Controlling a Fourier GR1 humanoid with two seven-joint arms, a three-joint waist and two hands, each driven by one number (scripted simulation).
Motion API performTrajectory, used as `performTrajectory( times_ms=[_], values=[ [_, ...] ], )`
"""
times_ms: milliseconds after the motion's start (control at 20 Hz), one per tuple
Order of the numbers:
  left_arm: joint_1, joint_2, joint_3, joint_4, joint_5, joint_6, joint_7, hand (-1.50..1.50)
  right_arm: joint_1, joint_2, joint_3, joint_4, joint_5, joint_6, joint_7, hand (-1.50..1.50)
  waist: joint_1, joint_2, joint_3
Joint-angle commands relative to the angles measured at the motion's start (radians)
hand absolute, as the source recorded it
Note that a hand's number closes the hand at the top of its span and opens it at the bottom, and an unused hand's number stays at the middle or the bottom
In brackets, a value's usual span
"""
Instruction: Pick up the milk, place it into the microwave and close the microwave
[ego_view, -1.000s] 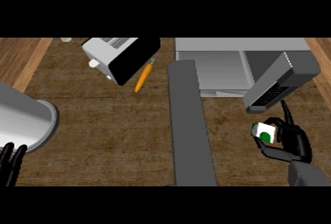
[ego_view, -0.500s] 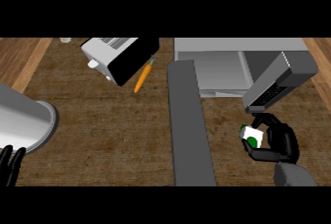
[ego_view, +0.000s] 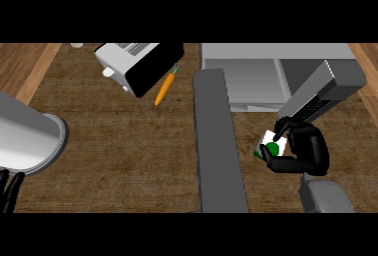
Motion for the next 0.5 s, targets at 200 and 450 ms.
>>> performTrajectory(
  times_ms=[200,450],
  values=[
    [0.041,0.001,0.031,0.044,-0.001,-0.076,-0.058,-1.50,-0.258,0.010,-0.038,0.236,0.066,-0.107,0.063,1.50,0.020,0.005,0.001],
    [-0.104,0.019,0.072,0.066,0.017,0.006,0.032,-1.50,-0.460,0.009,-0.062,0.390,0.079,-0.139,0.129,1.50,0.016,0.007,0.001]
  ],
)
